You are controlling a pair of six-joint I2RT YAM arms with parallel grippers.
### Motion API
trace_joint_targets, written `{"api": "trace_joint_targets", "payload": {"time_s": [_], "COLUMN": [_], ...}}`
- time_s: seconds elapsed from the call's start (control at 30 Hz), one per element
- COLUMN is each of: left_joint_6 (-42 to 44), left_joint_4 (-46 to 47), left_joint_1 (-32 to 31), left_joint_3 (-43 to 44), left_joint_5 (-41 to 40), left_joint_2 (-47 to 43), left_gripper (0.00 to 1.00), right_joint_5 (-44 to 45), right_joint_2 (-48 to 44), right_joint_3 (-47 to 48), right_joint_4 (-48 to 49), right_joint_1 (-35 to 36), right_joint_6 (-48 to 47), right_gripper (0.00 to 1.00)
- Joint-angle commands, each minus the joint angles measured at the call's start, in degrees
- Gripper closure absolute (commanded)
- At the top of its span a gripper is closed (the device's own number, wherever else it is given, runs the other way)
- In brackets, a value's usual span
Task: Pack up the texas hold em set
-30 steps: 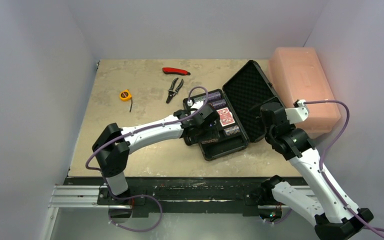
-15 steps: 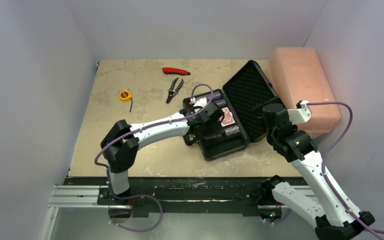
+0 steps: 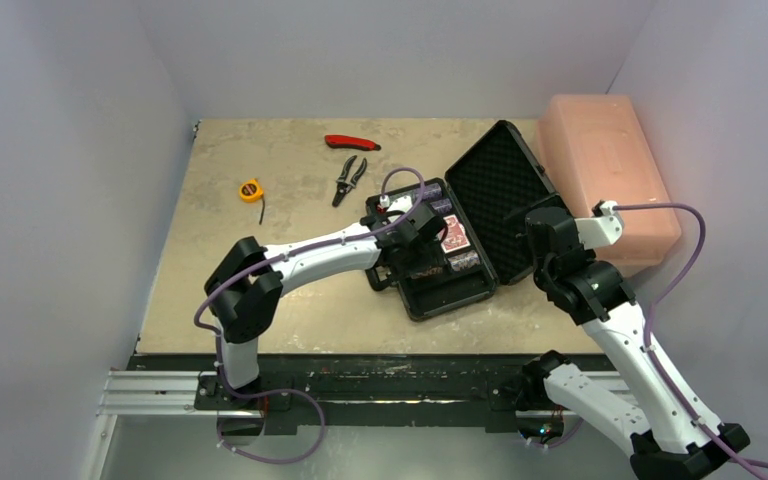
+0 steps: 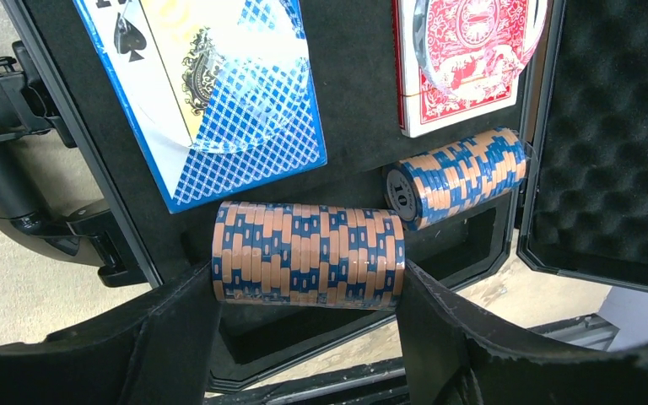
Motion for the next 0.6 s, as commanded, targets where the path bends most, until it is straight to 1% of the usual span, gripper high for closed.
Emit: {"api": "trace_joint_targets", "payload": {"time_s": [0.0,0.03,0.23,0.4,0.57], "left_joint_6": [-1.7,-1.8,-2.5,-3.1,-2.9], "left_joint_4": [5.1,5.2,3.9,2.8,3.1], "left_joint_1": [0.8,0.8,0.8,0.8,0.8], "left_joint_3": [1.5,1.3,1.3,1.4,0.6], "left_joint_5": [1.2,1.4,1.7,1.8,2.0], "left_joint_2": [-0.2,-0.3,-0.3,-0.2,-1.3], "left_gripper": [0.58,0.55,0.30,0.11,0.07], "right_joint_5": [2.2,2.2,1.8,1.4,1.1], "right_joint_2": [-0.3,-0.3,-0.6,-0.8,-1.1], "right_joint_3": [2.0,2.0,1.9,1.9,1.9], "right_joint_4": [0.5,0.6,0.9,1.2,1.7], "right_joint_1": [-0.2,-0.1,-0.2,-0.2,-0.2], "right_joint_6": [-0.7,-0.9,-1.2,-1.7,-2.3], "right_gripper": [0.01,0.01,0.01,0.01,0.01]}}
